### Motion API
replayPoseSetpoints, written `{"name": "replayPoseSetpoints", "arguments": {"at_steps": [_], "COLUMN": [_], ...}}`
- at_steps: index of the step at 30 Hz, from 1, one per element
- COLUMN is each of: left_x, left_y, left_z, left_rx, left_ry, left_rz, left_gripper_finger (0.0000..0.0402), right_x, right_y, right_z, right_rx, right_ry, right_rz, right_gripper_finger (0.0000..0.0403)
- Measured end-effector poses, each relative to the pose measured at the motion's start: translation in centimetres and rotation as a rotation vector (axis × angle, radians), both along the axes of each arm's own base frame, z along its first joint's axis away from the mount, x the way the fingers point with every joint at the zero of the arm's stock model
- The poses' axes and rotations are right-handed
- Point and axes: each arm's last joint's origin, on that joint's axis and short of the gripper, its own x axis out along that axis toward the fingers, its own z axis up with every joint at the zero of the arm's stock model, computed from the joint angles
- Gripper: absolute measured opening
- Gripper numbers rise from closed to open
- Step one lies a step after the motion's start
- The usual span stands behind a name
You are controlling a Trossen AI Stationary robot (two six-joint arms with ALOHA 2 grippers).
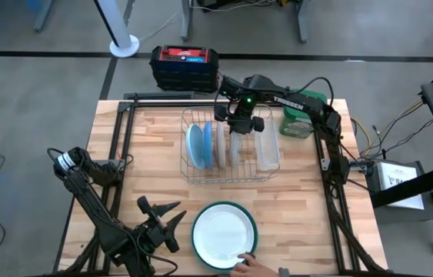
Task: Sort dishes
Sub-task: Put the green patterned plate in the dish rack
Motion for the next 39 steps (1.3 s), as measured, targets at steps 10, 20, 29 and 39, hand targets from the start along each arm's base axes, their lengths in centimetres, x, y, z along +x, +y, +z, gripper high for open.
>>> {"name": "replayPoseSetpoints", "arguments": {"at_steps": [10,20,29,39], "left_x": [-0.01,-0.02,-0.03,-0.04], "left_y": [0.02,0.05,0.06,0.07], "left_z": [0.0,-0.02,-0.02,-0.02], "left_rx": [0.003,0.006,0.008,0.01], "left_ry": [0.002,0.004,0.005,0.006], "left_rz": [0.0,0.0,0.001,0.001], "left_gripper_finger": [0.0146,0.0146,0.0146,0.0146], "right_x": [0.07,0.45,0.9,0.84], "right_y": [-0.02,-0.1,-0.31,-0.32], "right_z": [-0.04,-0.05,0.07,0.07], "right_rx": [0.018,0.038,0.075,0.103], "right_ry": [0.013,0.003,-0.005,0.028], "right_rz": [-0.053,-0.132,-0.262,-0.346], "right_gripper_finger": [0.0048,0.0084,0.0134,0.016]}}
